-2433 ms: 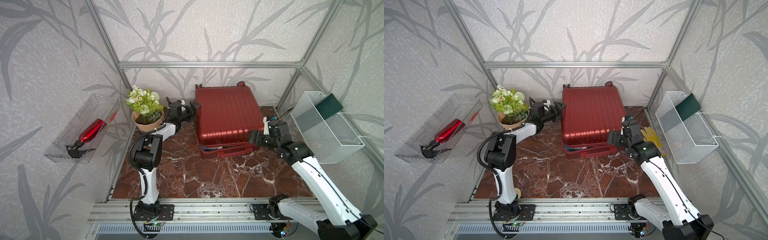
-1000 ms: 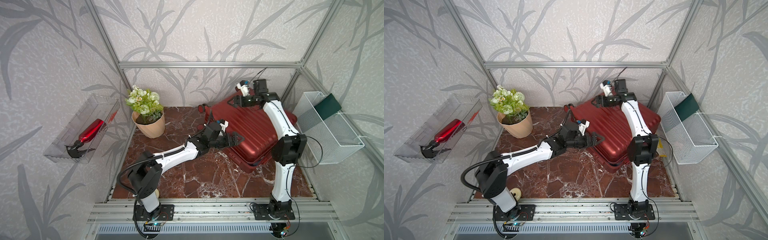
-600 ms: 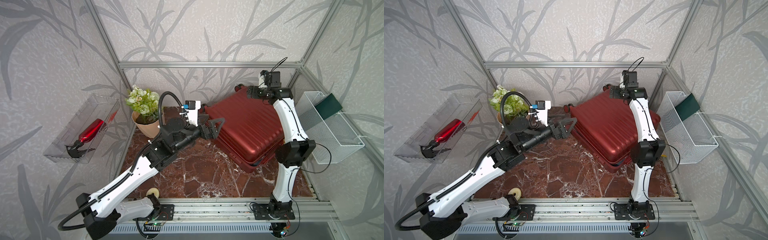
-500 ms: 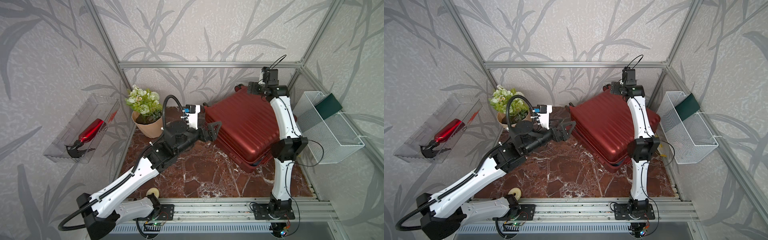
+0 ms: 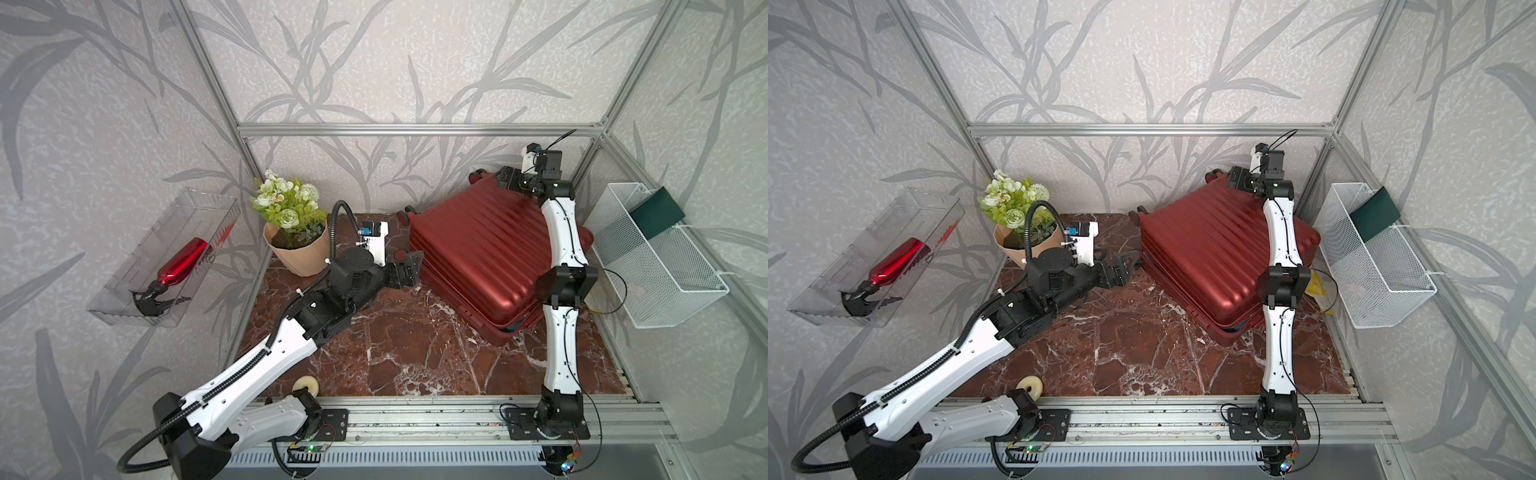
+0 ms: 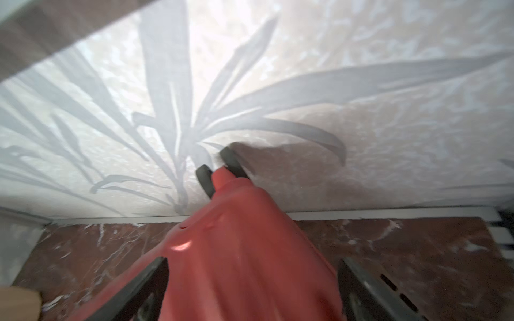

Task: Open the suitcase zippers
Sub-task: Adjust the suitcase at the center of the board.

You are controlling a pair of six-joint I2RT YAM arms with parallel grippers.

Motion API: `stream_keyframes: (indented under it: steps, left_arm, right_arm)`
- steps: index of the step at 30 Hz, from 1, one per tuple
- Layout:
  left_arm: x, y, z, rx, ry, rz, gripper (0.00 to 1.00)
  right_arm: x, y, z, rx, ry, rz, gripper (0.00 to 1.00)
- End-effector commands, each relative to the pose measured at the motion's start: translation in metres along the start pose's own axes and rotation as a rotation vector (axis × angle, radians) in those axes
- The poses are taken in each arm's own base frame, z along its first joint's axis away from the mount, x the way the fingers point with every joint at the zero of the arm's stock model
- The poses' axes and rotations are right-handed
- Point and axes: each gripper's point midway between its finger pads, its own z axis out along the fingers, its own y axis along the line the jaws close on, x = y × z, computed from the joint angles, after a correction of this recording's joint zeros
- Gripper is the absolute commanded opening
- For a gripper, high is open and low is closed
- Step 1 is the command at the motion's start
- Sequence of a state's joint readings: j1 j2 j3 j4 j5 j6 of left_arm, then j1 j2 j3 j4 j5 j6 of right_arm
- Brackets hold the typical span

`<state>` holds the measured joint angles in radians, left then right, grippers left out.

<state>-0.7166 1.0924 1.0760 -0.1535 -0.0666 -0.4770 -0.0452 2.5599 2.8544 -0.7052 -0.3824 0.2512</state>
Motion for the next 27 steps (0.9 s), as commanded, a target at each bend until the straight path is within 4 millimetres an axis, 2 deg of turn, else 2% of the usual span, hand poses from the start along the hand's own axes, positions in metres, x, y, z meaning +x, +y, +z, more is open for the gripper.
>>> stream_keyframes:
  steps: [1,4,7,9,10,13,17,20,23,27]
  left_arm:
    - [-0.004,0.010,0.001,-0.018,-0.026,-0.060,0.99]
    - [-0.002,0.018,0.000,-0.043,-0.022,-0.067,0.99]
    - [-0.004,0.029,0.000,-0.094,-0.039,-0.053,0.99]
    - [-0.007,0.048,0.009,-0.189,-0.049,-0.044,0.99]
    - [-0.010,0.065,0.015,-0.267,-0.044,-0.074,0.99]
    - [-0.017,0.098,0.049,-0.327,-0.055,-0.241,0.99]
    - [-0.034,0.115,0.098,-0.261,-0.115,-0.429,0.99]
    - [-0.042,0.128,0.136,-0.221,-0.099,-0.569,0.99]
    - [-0.044,0.131,0.172,-0.168,-0.047,-0.688,0.99]
    - [-0.050,0.116,0.210,0.029,-0.060,-0.780,0.99]
  right_arm:
    - [0.114,0.036,0.043,-0.240,0.357,0.218,0.95]
    - [0.147,0.055,0.054,-0.293,0.441,0.221,0.94]
    - [0.169,0.071,0.060,-0.275,0.496,0.184,0.93]
    - [0.170,0.074,0.053,-0.193,0.502,0.098,0.90]
    - [0.163,0.078,0.046,-0.152,0.490,0.049,0.90]
    - [0.124,0.090,0.010,-0.043,0.411,-0.040,0.89]
    - [0.060,0.120,-0.061,0.050,0.248,-0.118,0.89]
    - [0.030,0.133,-0.117,0.127,0.135,-0.129,0.90]
    - [0.019,0.145,-0.165,0.130,0.016,-0.114,0.90]
    - [0.030,0.149,-0.213,0.107,-0.063,-0.078,0.90]
